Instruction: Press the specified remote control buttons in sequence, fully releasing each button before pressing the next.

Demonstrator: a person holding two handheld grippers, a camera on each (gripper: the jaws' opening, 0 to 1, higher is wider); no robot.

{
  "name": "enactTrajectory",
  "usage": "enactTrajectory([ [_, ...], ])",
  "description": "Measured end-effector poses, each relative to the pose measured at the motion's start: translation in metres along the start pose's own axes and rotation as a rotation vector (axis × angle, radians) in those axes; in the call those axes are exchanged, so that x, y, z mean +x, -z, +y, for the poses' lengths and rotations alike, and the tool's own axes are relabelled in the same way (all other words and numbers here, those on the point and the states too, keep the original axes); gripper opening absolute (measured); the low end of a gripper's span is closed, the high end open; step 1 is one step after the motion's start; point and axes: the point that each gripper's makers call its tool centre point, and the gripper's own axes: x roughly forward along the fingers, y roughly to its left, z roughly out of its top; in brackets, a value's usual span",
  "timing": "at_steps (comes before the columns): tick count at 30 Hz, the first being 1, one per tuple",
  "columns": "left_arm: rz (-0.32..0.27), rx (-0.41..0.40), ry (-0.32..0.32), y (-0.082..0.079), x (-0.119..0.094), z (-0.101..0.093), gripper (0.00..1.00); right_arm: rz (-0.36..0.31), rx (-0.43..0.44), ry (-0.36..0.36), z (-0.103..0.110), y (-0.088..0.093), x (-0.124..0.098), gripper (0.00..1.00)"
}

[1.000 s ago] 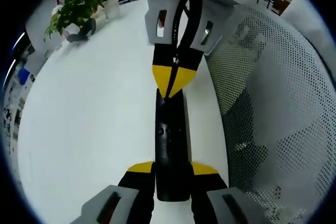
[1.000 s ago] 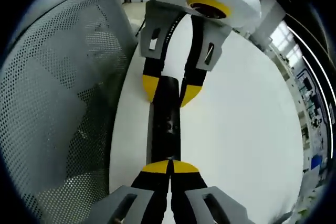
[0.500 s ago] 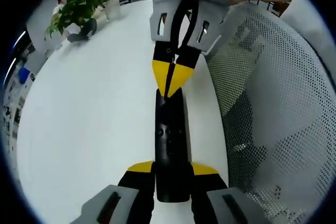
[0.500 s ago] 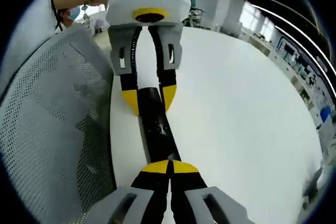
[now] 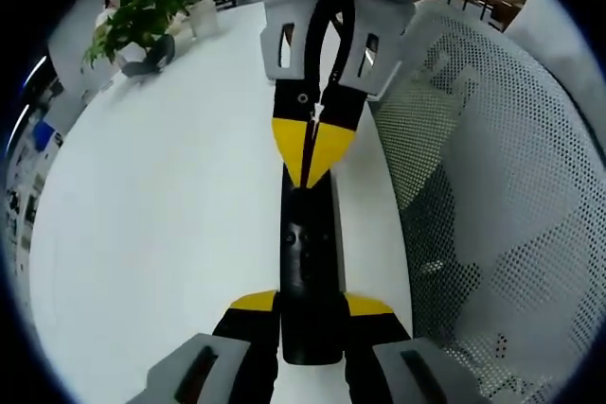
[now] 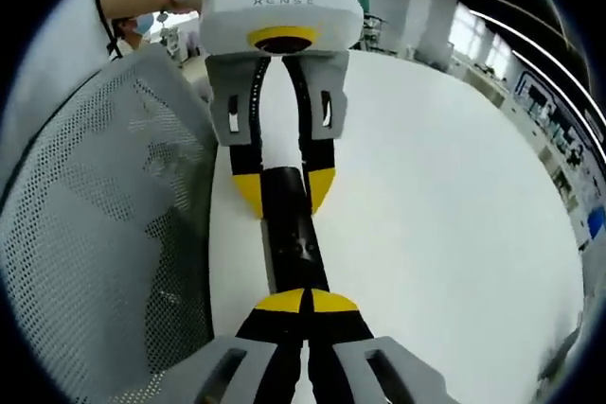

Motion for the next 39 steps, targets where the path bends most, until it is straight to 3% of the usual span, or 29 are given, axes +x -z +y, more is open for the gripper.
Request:
enactTrajectory([
  [13,0.016,0.014,0.009,0.0004,0.0002,-0.0001,0.23,0.063,-0.162,0.019,0.0029,-0.0039,0.0017,0.0],
  [16,0.013,0.014,0.01,0.0002,0.0002,0.0,0.23,0.029,-0.101,0.01,0.002,-0.0042,0.0,0.0],
  [19,0.011,0.01,0.008,0.0003,0.0002,0.0,0.23,-0.041,0.025,-0.011,0.0003,-0.0044,-0.0018,0.0],
  [25,-0.01,0.01,0.008,0.0009,-0.0002,-0.0002,0.23,-0.075,0.004,-0.016,0.0033,-0.0077,-0.0012,0.03],
  [36,-0.067,0.006,0.001,0.0018,-0.0011,-0.0004,0.23,-0.017,-0.125,-0.095,0.0043,-0.0079,0.006,0.07],
  [39,-0.074,0.009,0.003,0.0006,-0.0007,-0.0007,0.23,0.051,-0.186,-0.123,0.006,-0.0074,0.0063,0.06],
])
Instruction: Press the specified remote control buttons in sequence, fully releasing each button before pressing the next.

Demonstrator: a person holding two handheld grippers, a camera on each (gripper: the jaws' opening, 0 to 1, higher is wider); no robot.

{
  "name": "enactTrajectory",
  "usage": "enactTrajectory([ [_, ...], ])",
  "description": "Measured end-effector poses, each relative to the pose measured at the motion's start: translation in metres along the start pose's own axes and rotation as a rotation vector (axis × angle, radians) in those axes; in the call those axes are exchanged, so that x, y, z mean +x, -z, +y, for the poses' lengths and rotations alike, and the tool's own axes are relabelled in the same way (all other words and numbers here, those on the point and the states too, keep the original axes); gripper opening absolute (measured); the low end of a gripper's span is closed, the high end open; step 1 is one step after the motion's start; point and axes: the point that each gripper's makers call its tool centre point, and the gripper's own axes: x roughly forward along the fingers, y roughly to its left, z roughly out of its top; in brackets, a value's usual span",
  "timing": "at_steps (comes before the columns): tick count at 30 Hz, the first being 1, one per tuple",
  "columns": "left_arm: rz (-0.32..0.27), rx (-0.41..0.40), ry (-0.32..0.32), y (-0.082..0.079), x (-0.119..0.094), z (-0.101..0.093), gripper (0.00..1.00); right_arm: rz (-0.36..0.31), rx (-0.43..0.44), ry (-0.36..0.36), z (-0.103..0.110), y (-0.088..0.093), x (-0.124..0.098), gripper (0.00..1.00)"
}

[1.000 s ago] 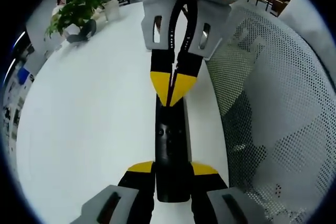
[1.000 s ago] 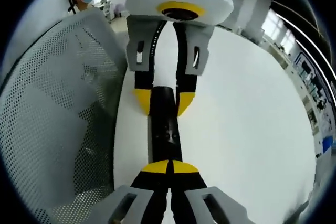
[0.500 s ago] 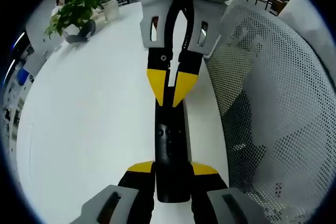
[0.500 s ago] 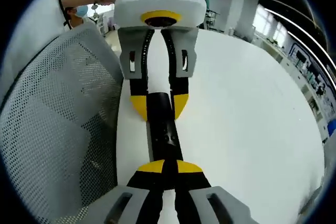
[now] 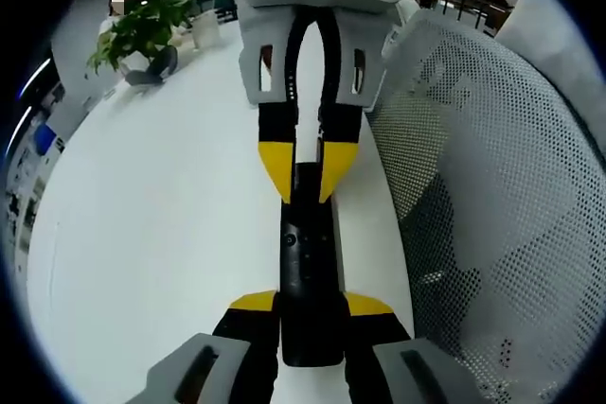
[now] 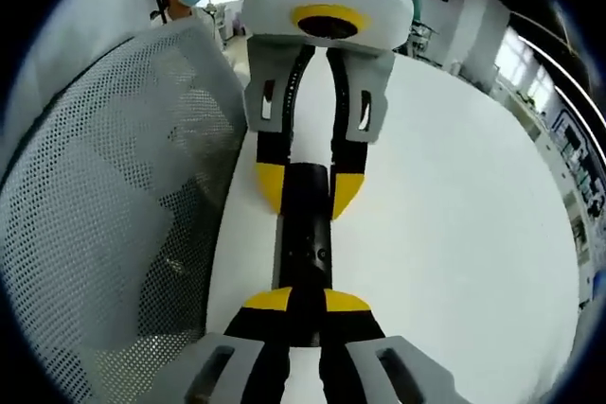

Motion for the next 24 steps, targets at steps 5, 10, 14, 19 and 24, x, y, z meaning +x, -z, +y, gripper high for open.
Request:
enactTrajectory([
  [5,-0.001,0.0,0.001,-0.0005,0.0002,-0.0001,0.23,0.091,-0.037,-0.023,0.0024,-0.0024,0.0027,0.04],
  [10,-0.01,0.0,0.003,-0.0002,0.0,-0.0004,0.23,0.054,-0.004,-0.01,0.0034,-0.0014,0.0006,0.04],
  [14,-0.029,-0.009,0.002,0.0,-0.0005,-0.0006,0.23,-0.082,0.016,0.041,0.0033,-0.0038,-0.0013,0.05],
  [19,-0.041,-0.013,-0.001,0.0001,-0.0003,-0.0005,0.23,-0.168,0.027,0.07,0.0044,-0.0041,-0.0033,0.05],
  [24,-0.049,-0.013,-0.002,-0.0005,-0.0003,0.0,0.23,-0.156,-0.022,0.061,0.0045,-0.0092,-0.0007,0.05],
])
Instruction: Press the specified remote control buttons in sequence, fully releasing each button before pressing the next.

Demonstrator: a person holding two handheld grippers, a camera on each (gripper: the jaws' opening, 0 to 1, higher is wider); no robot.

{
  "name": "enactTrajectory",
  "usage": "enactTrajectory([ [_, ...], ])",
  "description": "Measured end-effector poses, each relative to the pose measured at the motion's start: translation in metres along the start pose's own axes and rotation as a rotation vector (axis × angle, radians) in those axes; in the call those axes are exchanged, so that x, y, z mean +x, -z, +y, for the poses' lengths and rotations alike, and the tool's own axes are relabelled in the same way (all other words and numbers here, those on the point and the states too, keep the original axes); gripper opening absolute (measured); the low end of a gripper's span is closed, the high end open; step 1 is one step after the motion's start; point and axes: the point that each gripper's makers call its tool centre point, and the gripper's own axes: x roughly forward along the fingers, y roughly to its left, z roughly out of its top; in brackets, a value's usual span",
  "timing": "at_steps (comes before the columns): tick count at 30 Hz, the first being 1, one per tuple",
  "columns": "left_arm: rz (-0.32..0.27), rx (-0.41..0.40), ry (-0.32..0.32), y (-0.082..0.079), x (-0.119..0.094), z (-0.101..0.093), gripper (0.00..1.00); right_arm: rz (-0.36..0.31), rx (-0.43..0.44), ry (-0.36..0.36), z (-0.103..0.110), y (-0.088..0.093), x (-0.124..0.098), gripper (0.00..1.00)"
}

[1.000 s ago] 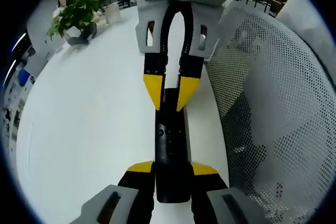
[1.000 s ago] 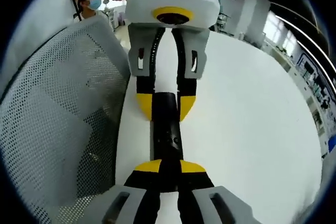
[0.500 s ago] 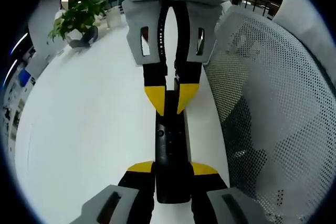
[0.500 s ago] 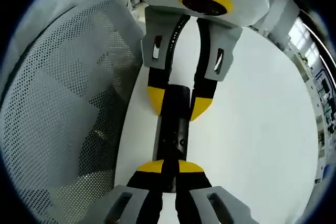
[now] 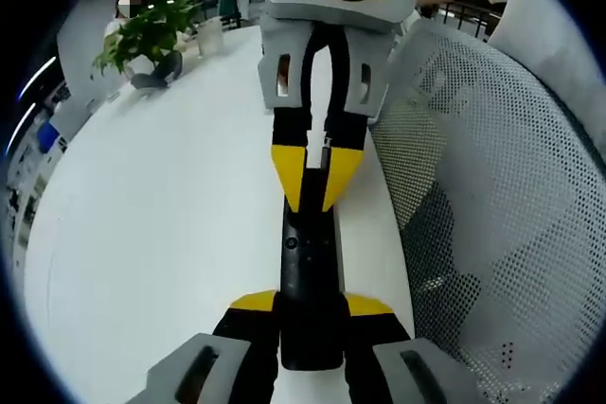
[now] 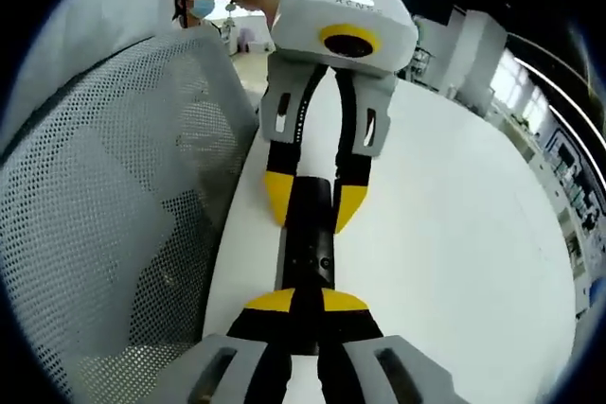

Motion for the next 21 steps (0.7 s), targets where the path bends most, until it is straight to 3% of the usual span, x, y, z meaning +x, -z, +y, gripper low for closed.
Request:
enactTrajectory([
  [6,-0.004,0.0,0.0,-0.0004,0.0003,0.0005,0.23,0.067,-0.049,-0.024,0.0,-0.0025,0.0023,0.04],
  [10,-0.002,0.002,0.001,-0.0005,0.0004,0.0005,0.23,0.188,-0.013,-0.044,-0.0012,-0.0021,0.0044,0.04],
  [12,0.001,0.004,0.002,-0.0005,0.0006,0.0006,0.23,0.2,0.02,-0.039,-0.0022,-0.0034,0.0057,0.04],
  [16,0.005,0.002,0.001,-0.0007,0.0009,0.0007,0.23,0.176,0.142,-0.016,-0.0036,-0.0032,0.0062,0.04],
  [19,0.007,0.004,0.002,-0.0007,0.001,0.0008,0.23,0.149,0.142,-0.006,-0.0043,-0.0028,0.0056,0.04],
  [21,0.006,0.003,0.002,-0.0008,0.0011,0.0008,0.23,0.107,0.081,0.011,-0.0039,-0.0051,0.0065,0.04],
])
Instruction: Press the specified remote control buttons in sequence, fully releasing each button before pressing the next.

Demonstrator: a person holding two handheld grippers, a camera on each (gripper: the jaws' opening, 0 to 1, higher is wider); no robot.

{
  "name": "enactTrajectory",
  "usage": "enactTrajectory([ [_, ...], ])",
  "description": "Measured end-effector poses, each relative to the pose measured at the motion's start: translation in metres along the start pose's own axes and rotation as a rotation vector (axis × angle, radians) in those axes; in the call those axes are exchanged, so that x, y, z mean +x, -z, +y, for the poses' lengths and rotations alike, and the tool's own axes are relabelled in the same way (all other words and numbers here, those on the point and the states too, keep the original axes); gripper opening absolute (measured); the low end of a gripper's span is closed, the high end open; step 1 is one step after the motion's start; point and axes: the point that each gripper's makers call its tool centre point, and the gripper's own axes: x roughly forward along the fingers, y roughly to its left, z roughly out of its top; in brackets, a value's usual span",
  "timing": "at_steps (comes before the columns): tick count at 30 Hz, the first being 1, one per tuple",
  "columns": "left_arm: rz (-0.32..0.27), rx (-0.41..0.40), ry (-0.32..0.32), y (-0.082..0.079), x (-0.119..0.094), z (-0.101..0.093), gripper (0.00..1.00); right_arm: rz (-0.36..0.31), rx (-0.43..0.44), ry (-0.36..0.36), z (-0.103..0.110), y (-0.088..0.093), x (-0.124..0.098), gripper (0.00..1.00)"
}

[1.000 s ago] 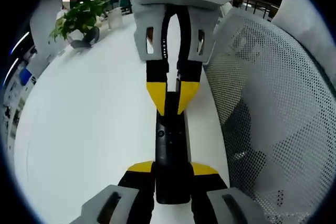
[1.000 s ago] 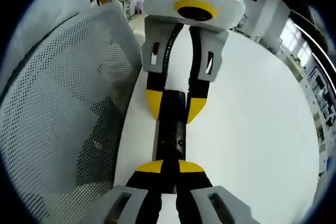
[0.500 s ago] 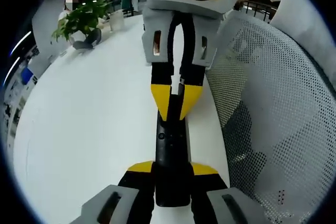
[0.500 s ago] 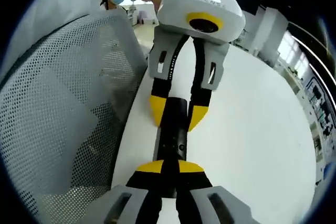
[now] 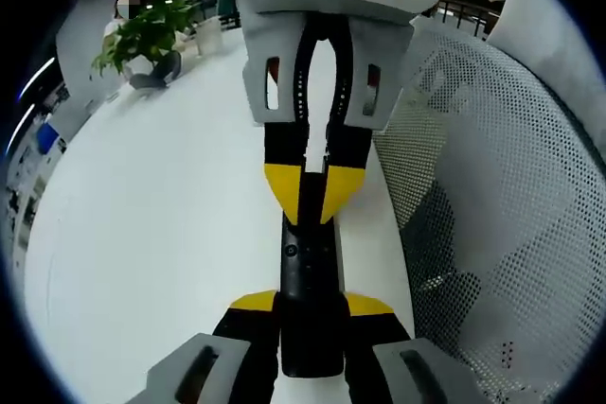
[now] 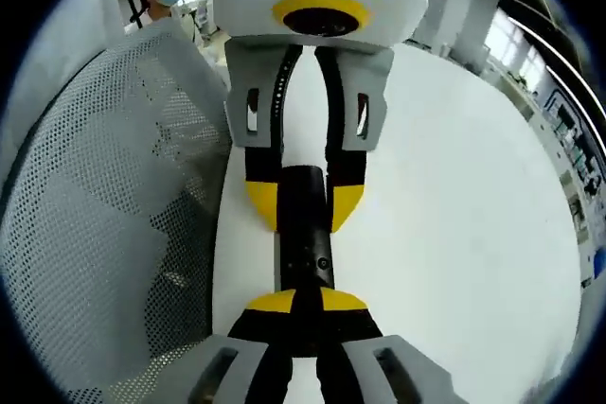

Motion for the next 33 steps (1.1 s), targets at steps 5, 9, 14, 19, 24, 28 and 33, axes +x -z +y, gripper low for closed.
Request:
enactTrajectory([
  [5,-0.002,0.0,-0.001,0.0,0.0,0.0,0.23,-0.055,-0.102,0.037,0.004,-0.001,0.0,0.04],
  [9,0.006,0.012,0.004,0.0,0.0,-0.001,0.23,-0.069,-0.197,0.028,0.008,-0.007,0.002,0.03],
  [14,0.001,0.005,0.003,0.0,0.0,-0.001,0.23,-0.045,-0.069,-0.012,0.007,-0.009,0.002,0.03],
  [19,0.001,0.008,0.004,0.0,0.0,-0.001,0.23,0.002,0.055,0.004,0.004,-0.011,0.004,0.02],
  [24,0.006,0.019,0.014,0.0,0.0,-0.001,0.23,-0.039,0.202,0.026,0.001,-0.012,0.005,0.02],
  [28,0.003,0.016,0.015,0.001,0.0,-0.001,0.23,-0.038,0.092,0.029,0.001,-0.012,0.006,0.02],
  [33,-0.006,0.018,0.016,0.001,-0.001,0.0,0.23,-0.056,-0.128,0.036,0.005,-0.013,0.005,0.03],
])
